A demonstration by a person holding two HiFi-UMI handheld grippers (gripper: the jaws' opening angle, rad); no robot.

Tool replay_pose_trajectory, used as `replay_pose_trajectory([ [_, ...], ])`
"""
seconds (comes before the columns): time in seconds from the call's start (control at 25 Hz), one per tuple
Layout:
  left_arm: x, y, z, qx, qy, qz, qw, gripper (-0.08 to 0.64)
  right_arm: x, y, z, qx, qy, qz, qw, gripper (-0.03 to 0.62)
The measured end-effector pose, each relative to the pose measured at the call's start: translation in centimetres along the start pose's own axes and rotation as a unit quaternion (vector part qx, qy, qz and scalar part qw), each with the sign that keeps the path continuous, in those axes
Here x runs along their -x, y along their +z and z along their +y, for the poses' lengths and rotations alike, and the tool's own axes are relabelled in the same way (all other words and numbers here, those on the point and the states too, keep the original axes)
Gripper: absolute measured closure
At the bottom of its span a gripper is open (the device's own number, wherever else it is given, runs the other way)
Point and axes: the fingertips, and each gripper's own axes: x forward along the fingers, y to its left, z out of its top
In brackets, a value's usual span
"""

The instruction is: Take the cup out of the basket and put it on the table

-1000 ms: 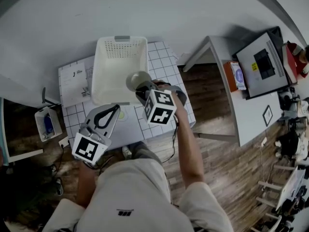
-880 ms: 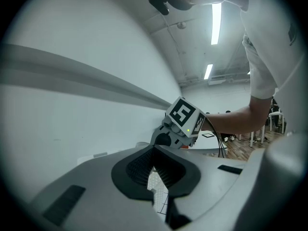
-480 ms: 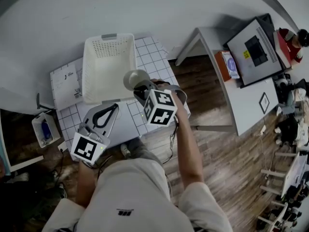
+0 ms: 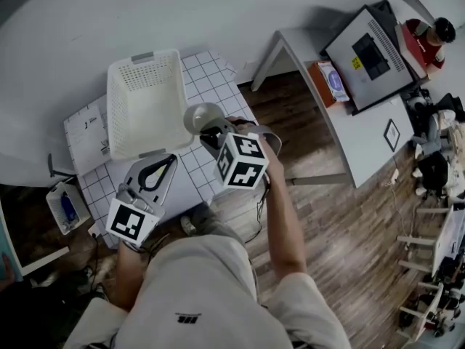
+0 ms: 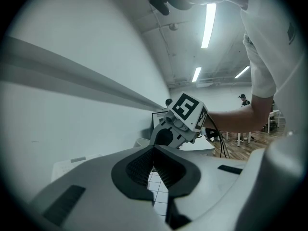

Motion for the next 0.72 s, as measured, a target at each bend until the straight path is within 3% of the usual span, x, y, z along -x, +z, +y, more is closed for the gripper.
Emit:
replay_pose_trajectory([
  [0.72,-5.2,-1.0,-2.2,-0.001,-0.066,0.011,0.9978,0.551,0.2,-7.2,0.5,-0.064,0.000,0.044,0.997,0.557],
])
